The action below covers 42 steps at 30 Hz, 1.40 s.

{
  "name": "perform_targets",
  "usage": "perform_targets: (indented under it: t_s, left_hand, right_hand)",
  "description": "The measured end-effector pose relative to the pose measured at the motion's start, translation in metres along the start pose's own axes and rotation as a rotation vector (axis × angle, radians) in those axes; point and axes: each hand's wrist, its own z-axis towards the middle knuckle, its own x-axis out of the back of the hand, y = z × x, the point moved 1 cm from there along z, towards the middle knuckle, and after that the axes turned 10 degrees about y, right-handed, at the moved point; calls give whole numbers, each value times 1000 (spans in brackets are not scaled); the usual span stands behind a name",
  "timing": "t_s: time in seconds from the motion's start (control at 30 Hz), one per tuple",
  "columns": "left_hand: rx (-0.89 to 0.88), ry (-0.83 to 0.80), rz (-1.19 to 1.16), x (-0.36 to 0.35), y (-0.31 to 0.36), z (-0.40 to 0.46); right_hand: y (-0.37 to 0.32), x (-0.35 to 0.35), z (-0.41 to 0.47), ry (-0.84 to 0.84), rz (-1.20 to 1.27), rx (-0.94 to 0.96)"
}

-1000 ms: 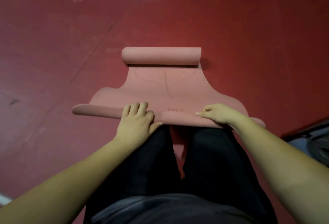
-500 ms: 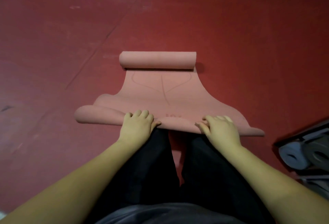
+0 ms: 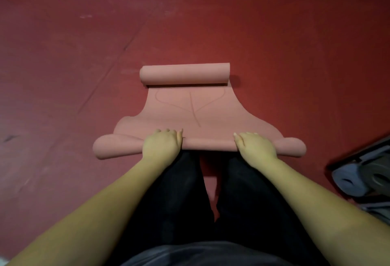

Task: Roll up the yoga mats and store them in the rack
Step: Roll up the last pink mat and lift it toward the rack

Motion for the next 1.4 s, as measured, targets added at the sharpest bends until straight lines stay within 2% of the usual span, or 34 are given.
perform_targets:
  t_s: [0.1,0.2,0.33,0.47,0.5,0.6,0.73,0.8,0.9,1.0,1.1,1.23,1.4]
  left_hand:
    - [-148,-92,188,16,-5,18]
    - [-87,-252,158,19,-8,30]
    - [29,-466,80,2,-7,16]
    - [294,-350,1,0,2,8]
    - [298,-313,23,1,4,8]
    - [189,-249,144,0,8,11]
    - [243,-289,-1,-7,4,16]
    - [260,-236,-55,-5,3,18]
    - [264,-180,-86,0,2,20]
    - [142,-89,-103,5,6,15]
    - [49,83,-52,4,7,-1]
    - [82,48,15,0,7,-20]
    - [32,-2,-7,-7,-4,-10]
  right_hand:
    - [1,22,19,-122,68,-32]
    - [2,36,33,-259,127,-14]
    - [5,14,35,-469,138,-11]
    - [11,-7,32,-382,90,-5]
    - [11,-8,31,-343,68,11]
    - [10,-10,31,-257,-8,62]
    - [12,-17,37,-204,103,-37]
    - [12,-18,42,-179,100,-65]
    - [9,-17,50,-219,57,-89]
    - [8,-18,59,-292,-3,-72]
    - [10,-20,66,-340,-41,-57]
    - [13,-21,73,-353,62,-94]
    - [12,-11,64,-157,153,-82]
